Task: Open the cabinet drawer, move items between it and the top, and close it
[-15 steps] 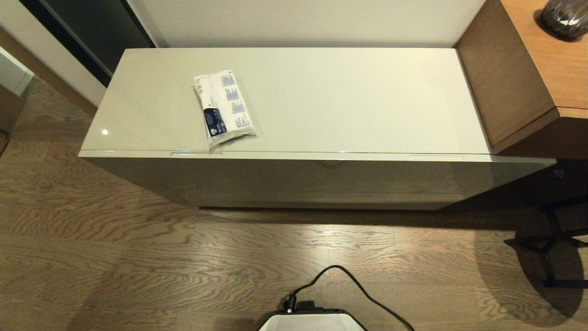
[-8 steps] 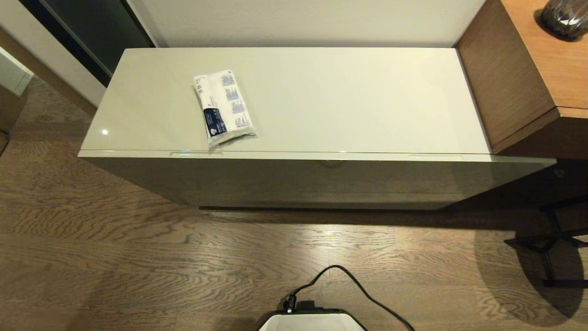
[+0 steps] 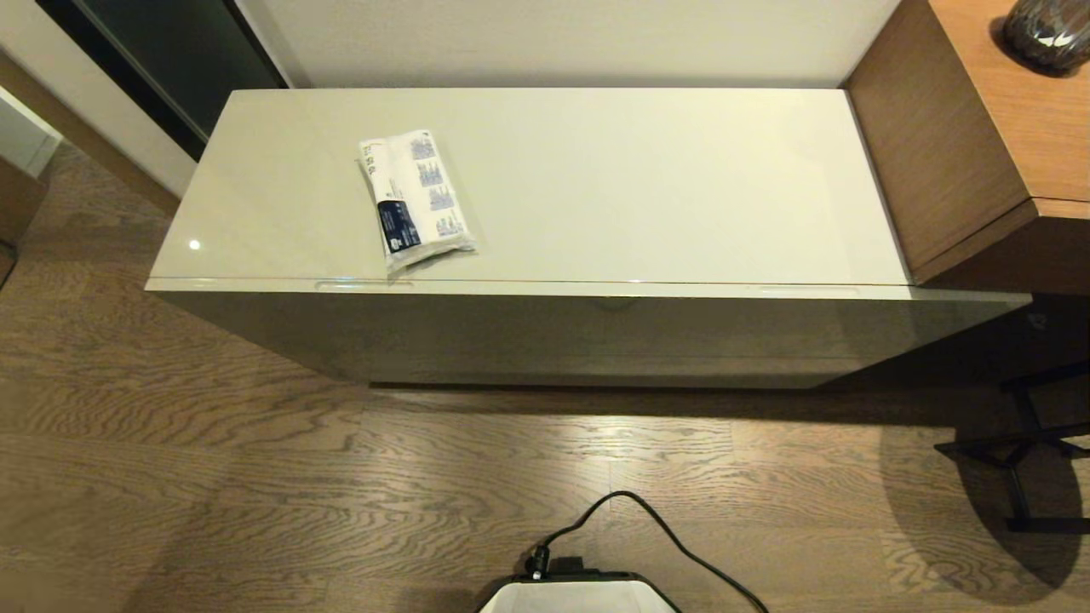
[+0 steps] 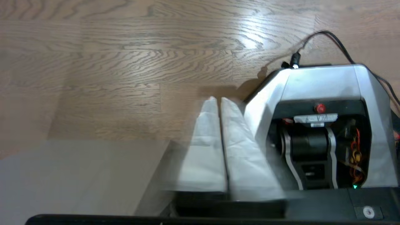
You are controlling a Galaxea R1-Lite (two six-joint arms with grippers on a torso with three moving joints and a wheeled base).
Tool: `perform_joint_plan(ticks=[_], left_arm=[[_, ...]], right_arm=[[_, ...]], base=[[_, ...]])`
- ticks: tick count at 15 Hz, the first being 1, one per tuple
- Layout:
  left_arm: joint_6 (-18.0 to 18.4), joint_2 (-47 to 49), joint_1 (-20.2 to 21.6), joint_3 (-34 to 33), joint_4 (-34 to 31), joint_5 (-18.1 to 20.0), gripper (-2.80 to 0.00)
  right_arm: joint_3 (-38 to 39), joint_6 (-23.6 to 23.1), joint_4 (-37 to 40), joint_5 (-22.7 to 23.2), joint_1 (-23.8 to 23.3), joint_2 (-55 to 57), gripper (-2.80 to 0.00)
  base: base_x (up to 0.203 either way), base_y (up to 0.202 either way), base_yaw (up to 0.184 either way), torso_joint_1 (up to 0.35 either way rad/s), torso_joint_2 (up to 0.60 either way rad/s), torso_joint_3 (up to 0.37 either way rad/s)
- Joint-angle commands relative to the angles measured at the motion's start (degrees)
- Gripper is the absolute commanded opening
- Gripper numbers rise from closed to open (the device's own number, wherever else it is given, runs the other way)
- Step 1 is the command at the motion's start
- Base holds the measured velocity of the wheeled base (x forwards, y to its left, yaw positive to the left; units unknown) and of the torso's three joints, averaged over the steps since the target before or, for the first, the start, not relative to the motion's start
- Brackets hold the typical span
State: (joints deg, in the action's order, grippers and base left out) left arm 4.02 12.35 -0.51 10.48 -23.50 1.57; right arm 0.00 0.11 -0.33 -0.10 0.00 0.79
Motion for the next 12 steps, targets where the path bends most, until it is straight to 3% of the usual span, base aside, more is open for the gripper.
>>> perform_joint_plan(ticks=[1,5,7,9,12], left_arm=[[-0.05,3.96,-0.04,1.57,3.2,-0.01,-2.8],[-1.66,12.16,-0.02,3.99,11.59,-0.34,-2.8],[-1.89,10.74,-0.1,1.66,13.09,1.48,-2.8],[-1.97,2.38,-0.02,-1.09,14.38,6.25,-2.8],[-3.86,-11.62,0.2,-5.23,20.64,19.49,-2.8]], right_arm=[[0.09,-0.02,-0.02,0.01,0.0,0.0,-2.8],[0.09,-0.02,-0.02,0.01,0.0,0.0,-2.8],[0.09,-0.02,-0.02,0.01,0.0,0.0,-2.8],[0.09,-0.02,0.04,0.07,0.0,0.0,-2.8],[0.09,0.32,0.05,0.01,0.0,0.0,-2.8]], base=[[0.0,0.0,0.0,0.0,0.0,0.0],[0.0,0.0,0.0,0.0,0.0,0.0],[0.0,0.0,0.0,0.0,0.0,0.0],[0.0,0.0,0.0,0.0,0.0,0.0],[0.0,0.0,0.0,0.0,0.0,0.0]])
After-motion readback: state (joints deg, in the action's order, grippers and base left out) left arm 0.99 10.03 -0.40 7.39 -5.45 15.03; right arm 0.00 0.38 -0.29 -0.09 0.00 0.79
